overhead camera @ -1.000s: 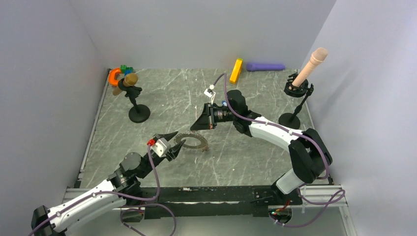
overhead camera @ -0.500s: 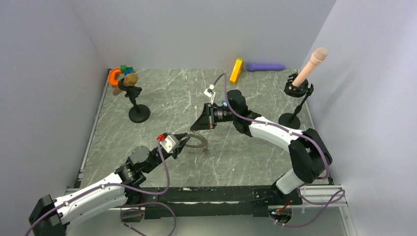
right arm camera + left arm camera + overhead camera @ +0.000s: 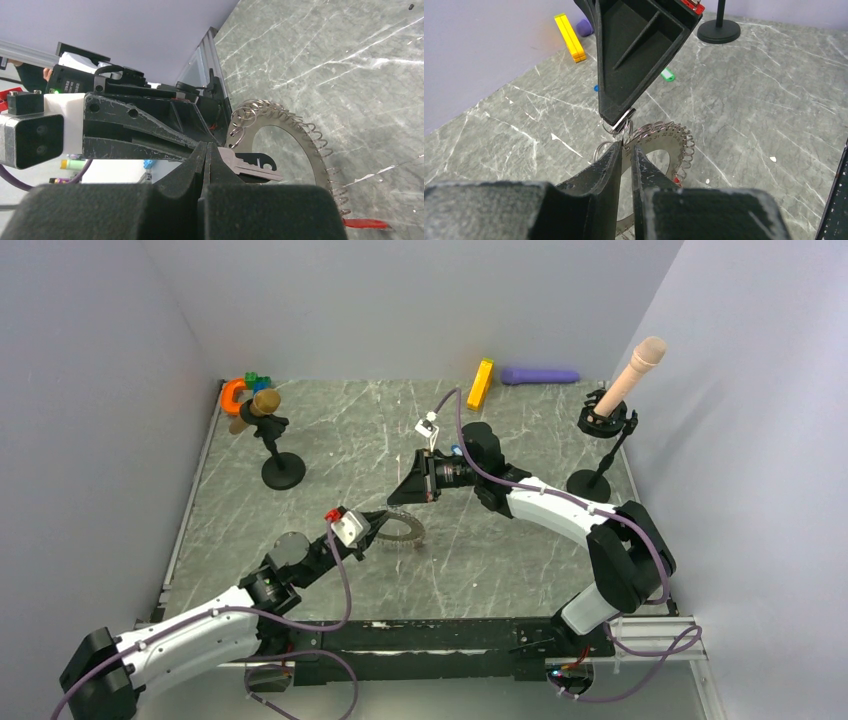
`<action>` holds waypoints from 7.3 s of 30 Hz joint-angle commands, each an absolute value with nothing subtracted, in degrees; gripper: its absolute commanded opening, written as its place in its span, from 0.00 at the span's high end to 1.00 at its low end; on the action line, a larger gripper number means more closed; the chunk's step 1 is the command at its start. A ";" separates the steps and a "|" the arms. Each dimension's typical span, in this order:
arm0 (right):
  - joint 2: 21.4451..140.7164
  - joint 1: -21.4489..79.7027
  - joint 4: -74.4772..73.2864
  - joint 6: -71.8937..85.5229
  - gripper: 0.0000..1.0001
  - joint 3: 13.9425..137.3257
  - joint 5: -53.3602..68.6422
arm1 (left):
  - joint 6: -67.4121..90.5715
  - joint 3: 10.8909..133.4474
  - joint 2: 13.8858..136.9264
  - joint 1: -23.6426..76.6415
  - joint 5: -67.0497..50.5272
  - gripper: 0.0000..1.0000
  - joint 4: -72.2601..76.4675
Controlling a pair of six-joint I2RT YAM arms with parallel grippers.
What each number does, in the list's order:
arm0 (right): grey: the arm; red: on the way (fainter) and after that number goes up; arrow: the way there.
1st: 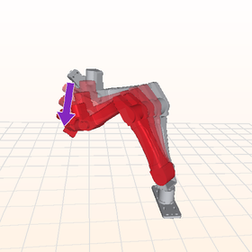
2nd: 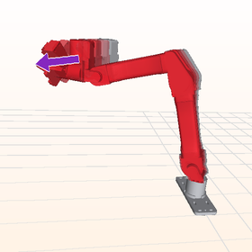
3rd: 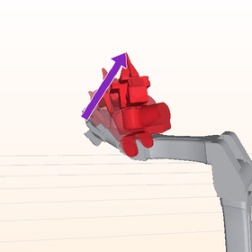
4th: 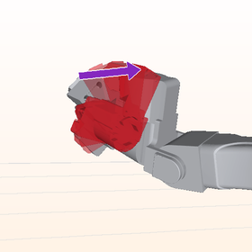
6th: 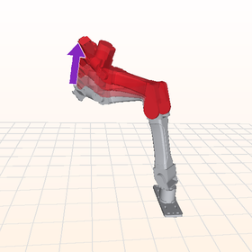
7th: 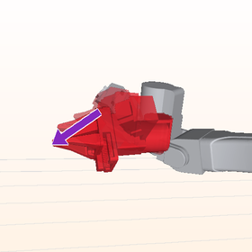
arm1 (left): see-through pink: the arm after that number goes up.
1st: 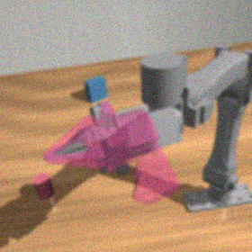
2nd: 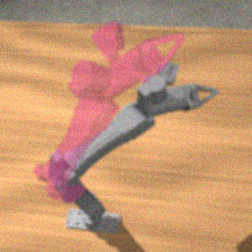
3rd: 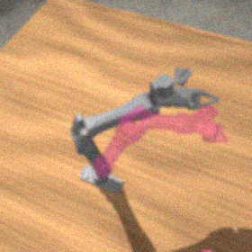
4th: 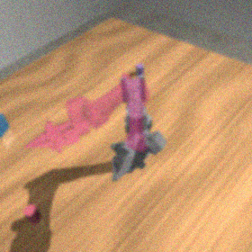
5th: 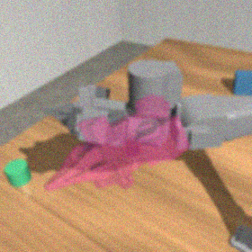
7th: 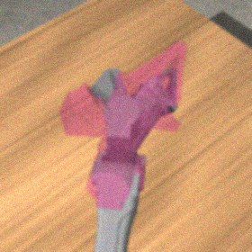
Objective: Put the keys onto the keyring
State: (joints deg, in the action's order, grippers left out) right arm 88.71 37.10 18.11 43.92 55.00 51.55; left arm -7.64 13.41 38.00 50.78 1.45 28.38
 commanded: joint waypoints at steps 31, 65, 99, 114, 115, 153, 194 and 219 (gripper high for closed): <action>87.45 37.02 22.15 44.71 1.00 56.45 52.82 | -8.02 22.21 45.26 50.45 1.33 0.81 22.16; 87.92 40.53 8.22 42.79 1.00 60.94 40.87 | -9.23 47.51 57.17 57.83 12.64 1.00 -8.40; 87.52 41.26 2.60 43.74 1.00 63.26 34.26 | -2.84 33.74 38.24 59.93 21.77 0.65 4.10; 88.32 41.23 0.93 33.16 1.00 65.40 38.99 | -3.13 20.47 27.57 53.84 10.49 0.54 8.67; 88.26 41.23 0.37 30.81 1.00 65.75 39.46 | -3.28 20.15 28.58 53.48 9.67 0.56 9.63; 89.53 41.26 1.60 27.60 1.00 64.95 42.71 | -7.06 20.64 44.79 49.32 5.88 0.92 19.89; 89.20 42.15 -4.17 19.39 1.00 67.15 36.10 | -7.78 16.77 31.77 47.89 3.52 1.00 19.15; 76.46 20.81 -0.91 7.10 0.32 63.74 58.91 | -1.08 44.71 60.47 34.23 -3.48 1.00 11.04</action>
